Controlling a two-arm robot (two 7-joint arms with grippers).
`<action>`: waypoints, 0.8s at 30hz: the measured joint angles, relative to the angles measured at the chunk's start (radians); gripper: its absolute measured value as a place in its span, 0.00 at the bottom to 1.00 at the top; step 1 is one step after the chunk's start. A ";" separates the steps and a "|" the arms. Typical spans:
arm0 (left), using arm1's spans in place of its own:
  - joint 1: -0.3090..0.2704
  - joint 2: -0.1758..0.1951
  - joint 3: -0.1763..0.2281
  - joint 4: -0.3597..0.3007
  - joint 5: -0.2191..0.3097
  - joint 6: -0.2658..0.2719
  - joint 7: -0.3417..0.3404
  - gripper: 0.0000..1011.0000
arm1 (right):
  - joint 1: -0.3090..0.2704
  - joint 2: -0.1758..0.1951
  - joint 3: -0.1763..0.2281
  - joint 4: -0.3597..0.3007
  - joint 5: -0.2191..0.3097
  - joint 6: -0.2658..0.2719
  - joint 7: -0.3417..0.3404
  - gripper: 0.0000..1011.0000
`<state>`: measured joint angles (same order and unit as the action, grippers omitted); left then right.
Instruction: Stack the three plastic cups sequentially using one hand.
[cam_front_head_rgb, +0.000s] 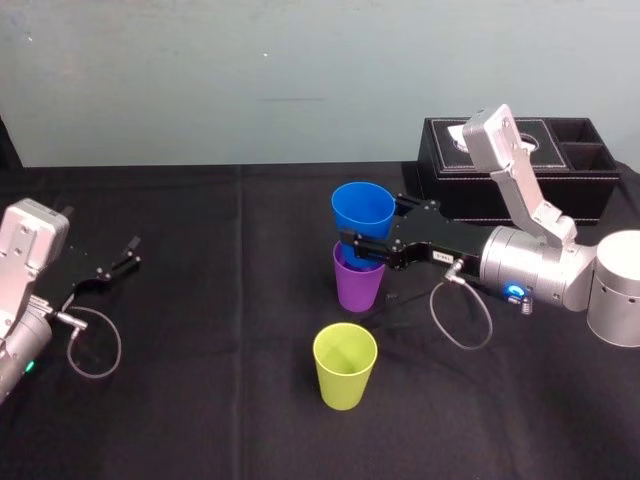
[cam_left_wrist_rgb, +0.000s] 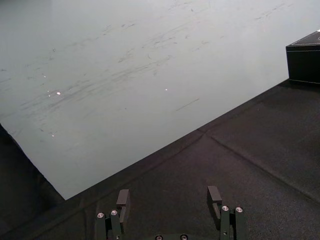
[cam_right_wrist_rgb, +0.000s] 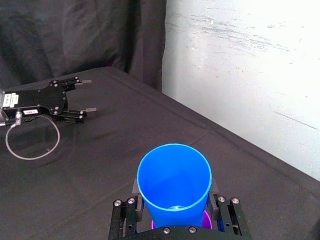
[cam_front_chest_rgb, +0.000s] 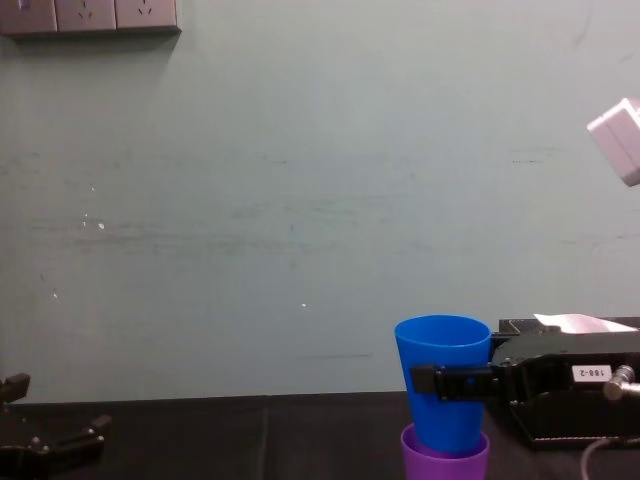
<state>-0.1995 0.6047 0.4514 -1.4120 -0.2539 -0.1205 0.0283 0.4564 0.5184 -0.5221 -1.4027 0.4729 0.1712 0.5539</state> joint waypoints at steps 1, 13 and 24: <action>0.000 0.000 0.000 0.000 0.000 0.000 0.000 1.00 | 0.001 -0.002 0.000 0.003 -0.002 0.000 0.000 0.73; 0.000 0.000 0.000 0.000 0.000 0.000 0.000 1.00 | 0.003 -0.012 0.002 0.018 -0.009 0.002 0.001 0.73; 0.000 0.000 0.000 0.000 0.000 0.000 0.000 1.00 | 0.004 -0.024 0.000 0.040 -0.015 -0.002 0.009 0.73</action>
<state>-0.1995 0.6047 0.4514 -1.4120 -0.2539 -0.1206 0.0283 0.4604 0.4949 -0.5222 -1.3624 0.4583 0.1691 0.5630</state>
